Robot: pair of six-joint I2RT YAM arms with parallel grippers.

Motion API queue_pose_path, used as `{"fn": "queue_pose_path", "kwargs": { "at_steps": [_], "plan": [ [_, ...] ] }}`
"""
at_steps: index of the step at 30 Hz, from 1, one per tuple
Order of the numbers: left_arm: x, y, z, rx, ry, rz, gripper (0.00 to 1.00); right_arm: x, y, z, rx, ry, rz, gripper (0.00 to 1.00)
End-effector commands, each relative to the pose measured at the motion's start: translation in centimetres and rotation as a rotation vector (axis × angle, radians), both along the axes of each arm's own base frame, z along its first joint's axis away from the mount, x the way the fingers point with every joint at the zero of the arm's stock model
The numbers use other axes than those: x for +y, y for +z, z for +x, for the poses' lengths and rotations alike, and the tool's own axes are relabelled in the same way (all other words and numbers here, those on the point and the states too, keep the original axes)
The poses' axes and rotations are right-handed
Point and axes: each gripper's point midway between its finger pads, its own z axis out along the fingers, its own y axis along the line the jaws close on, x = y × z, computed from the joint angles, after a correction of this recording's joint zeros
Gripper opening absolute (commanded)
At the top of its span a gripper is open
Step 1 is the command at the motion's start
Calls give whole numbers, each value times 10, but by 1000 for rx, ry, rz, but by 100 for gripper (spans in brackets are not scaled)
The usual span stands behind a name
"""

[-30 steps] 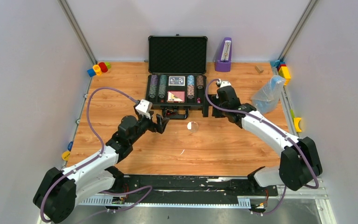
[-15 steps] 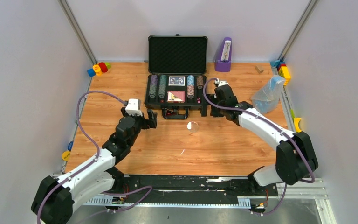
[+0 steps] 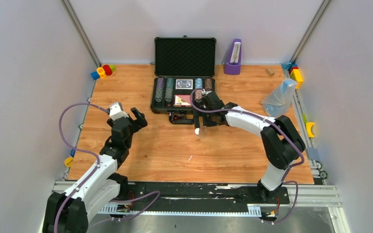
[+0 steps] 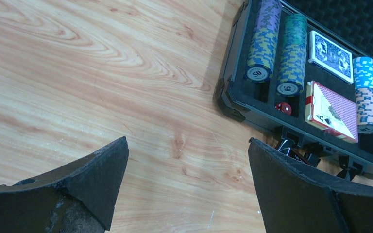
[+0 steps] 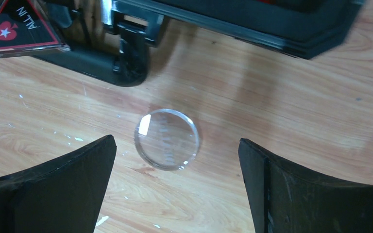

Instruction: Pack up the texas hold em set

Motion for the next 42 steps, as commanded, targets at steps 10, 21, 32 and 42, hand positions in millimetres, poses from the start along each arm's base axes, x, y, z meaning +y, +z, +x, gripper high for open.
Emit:
{"fn": "queue_pose_path", "kwargs": {
  "at_steps": [10,21,32,42],
  "plan": [
    [-11,20,3,-89,-50,-58,100,23,-32,-21,107,87,-64,86],
    [-20,26,2,-113,-107,-66,100,19,-42,-24,140,111,-121,57],
    [-49,31,2,-138,-284,-61,100,35,45,10,-52,107,-36,41],
    [-74,26,4,-114,-416,-81,100,66,115,89,-259,53,18,35]
  ]
}}
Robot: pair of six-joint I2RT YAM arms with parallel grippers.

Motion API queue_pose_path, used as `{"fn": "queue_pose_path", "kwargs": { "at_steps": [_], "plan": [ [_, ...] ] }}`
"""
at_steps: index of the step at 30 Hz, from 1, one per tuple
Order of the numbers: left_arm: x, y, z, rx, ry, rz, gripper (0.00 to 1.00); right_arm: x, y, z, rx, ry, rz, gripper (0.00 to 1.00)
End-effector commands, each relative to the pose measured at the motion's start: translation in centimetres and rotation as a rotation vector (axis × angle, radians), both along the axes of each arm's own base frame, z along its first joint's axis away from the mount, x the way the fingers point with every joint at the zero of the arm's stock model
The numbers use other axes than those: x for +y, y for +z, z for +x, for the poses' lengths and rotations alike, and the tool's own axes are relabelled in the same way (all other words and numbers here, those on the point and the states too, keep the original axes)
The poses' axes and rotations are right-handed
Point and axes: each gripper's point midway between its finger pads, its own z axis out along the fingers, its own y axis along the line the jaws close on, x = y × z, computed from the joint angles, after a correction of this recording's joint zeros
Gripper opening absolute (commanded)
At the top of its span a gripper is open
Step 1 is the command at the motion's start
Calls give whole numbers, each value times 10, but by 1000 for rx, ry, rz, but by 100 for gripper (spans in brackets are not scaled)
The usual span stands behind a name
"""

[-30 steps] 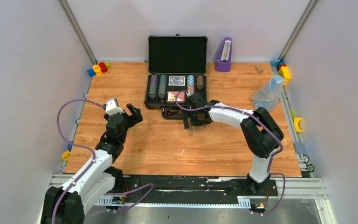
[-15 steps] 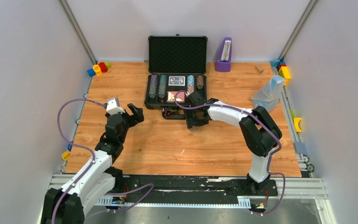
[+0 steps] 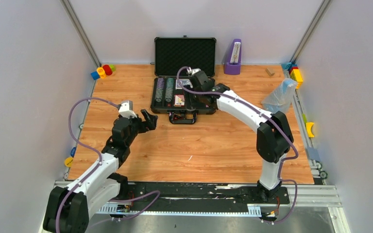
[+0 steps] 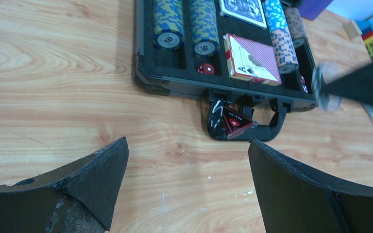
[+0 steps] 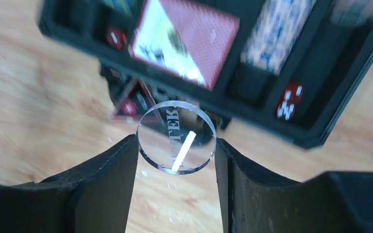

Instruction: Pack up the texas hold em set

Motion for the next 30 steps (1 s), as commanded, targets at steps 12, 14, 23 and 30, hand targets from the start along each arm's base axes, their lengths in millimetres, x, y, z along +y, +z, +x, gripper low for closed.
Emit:
{"fn": "queue_pose_path", "kwargs": {
  "at_steps": [12,14,23,30],
  "plan": [
    [-14,19,5,-73,-83,-9,100,27,68,138,-286,-72,45,43],
    [-15,20,5,-76,-86,-10,100,32,65,141,-282,-36,52,82],
    [-16,20,5,-76,-94,-9,100,22,94,99,-267,49,98,100],
    [-17,19,5,-77,-104,-10,100,0,86,39,-195,103,119,98]
  ]
}}
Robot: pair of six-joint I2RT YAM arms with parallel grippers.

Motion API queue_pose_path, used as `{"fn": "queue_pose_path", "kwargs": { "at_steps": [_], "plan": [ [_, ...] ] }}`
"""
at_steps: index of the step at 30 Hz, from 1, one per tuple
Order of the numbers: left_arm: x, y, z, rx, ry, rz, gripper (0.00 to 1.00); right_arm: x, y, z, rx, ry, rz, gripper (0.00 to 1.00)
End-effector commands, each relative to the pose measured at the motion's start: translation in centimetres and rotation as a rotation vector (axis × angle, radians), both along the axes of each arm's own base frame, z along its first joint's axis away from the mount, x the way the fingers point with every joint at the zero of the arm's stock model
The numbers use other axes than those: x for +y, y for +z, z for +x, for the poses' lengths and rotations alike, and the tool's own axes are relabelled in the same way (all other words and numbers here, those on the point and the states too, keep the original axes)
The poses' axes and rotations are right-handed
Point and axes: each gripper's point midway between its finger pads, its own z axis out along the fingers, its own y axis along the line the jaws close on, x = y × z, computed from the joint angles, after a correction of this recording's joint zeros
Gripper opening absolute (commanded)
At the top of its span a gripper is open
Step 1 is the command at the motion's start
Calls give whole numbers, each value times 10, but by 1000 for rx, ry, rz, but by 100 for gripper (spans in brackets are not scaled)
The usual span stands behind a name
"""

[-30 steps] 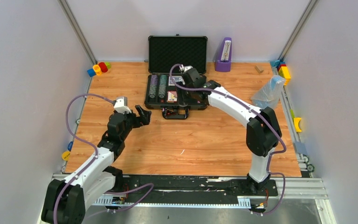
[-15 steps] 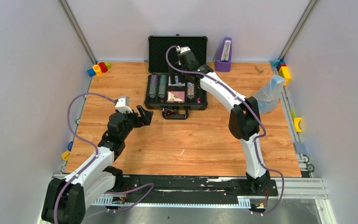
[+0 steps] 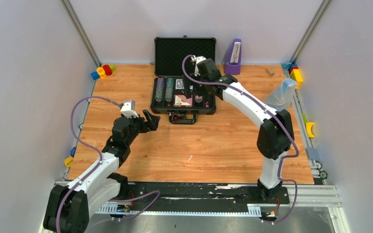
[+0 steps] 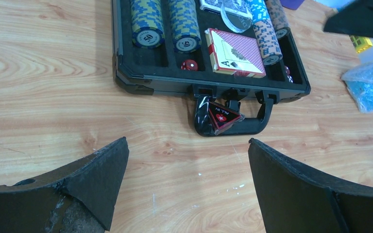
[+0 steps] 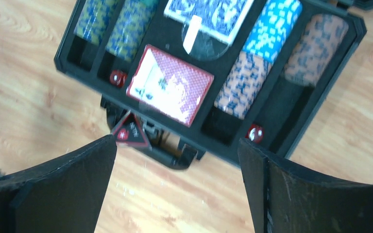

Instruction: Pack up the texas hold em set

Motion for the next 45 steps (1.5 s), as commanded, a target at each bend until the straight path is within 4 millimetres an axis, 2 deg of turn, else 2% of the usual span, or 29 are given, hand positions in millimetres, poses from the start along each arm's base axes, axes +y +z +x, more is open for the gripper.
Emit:
{"fn": "queue_pose_path", "kwargs": {
  "at_steps": [1,4,6,7,8,12,14,16,18,21,24,26,29,34,37,41,45],
  "plan": [
    [-3,17,7,-66,-17,-3,100,-8,33,-35,-46,57,63,98],
    [-6,13,8,-54,-29,-9,100,-21,32,-54,-58,59,71,98],
    [-8,11,9,-43,-38,-12,100,-30,24,-68,-64,68,74,98],
    [-9,11,10,-41,-40,-16,100,-30,32,-70,-98,77,97,98],
    [-10,10,10,-35,-45,-17,100,-30,27,-78,-103,103,114,98],
    [-11,9,11,-32,-48,-16,100,-18,55,-106,-228,222,300,100],
    [-11,9,11,-31,-48,-18,100,-17,66,-107,-300,225,350,100],
    [-12,10,11,-32,-51,-20,100,-10,66,-107,-344,277,376,100],
    [-12,11,10,-32,-54,-22,100,-1,59,-111,-306,322,393,100],
    [-9,18,7,-54,-43,-20,100,4,61,-108,-268,325,394,100],
    [-5,22,3,-78,-28,-20,100,-10,76,-99,-316,233,374,100],
    [-4,23,2,-86,-25,-19,100,-16,91,-105,-395,238,398,100],
    [-5,21,3,-81,-25,-24,100,-22,94,-116,-454,252,425,100],
    [-5,16,9,-47,10,-72,100,-31,75,-116,-381,189,397,98],
    [-7,18,11,-45,20,-116,100,-44,64,-126,-378,154,396,98],
    [11,8,13,30,169,-179,100,-66,49,-136,-390,70,395,100],
    [-2,11,13,74,144,-282,93,-77,35,-152,-371,50,415,100]
  ]
}}
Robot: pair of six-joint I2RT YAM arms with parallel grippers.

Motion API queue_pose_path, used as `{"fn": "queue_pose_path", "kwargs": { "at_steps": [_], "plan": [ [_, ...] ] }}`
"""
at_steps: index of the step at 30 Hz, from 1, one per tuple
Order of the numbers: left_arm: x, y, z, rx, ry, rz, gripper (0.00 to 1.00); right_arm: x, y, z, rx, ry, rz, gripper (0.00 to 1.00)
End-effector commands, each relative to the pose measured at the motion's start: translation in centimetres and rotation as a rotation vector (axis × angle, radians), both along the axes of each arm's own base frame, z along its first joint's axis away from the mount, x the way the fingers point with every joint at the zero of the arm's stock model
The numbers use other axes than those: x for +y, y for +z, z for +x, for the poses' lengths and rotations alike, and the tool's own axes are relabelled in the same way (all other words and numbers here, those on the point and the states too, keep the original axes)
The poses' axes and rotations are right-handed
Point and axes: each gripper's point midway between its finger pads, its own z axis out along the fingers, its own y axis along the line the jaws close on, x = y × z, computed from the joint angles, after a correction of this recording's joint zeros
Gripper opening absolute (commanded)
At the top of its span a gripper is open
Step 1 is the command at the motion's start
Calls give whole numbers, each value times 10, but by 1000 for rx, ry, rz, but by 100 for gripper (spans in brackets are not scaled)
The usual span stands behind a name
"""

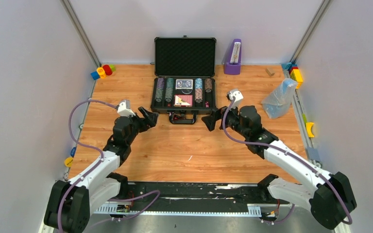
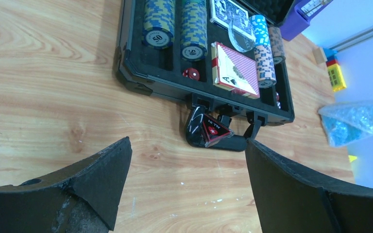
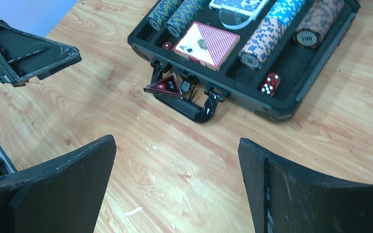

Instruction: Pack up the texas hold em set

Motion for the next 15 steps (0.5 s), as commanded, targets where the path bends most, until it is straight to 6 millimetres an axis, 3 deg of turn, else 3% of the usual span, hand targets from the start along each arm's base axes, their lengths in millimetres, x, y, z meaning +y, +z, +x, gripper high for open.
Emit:
{"fn": "queue_pose_path", "kwargs": {
  "at_steps": [1,6,15],
  "plan": [
    [-10,9,4,41,18,-159,92,-11,9,-8,-35,-56,78,100],
    [-26,0,1,137,57,-385,100,-24,-21,-19,21,-98,90,100],
    [-60,-19,-9,238,158,-482,100,-29,-48,-48,83,-57,130,99]
  ]
}}
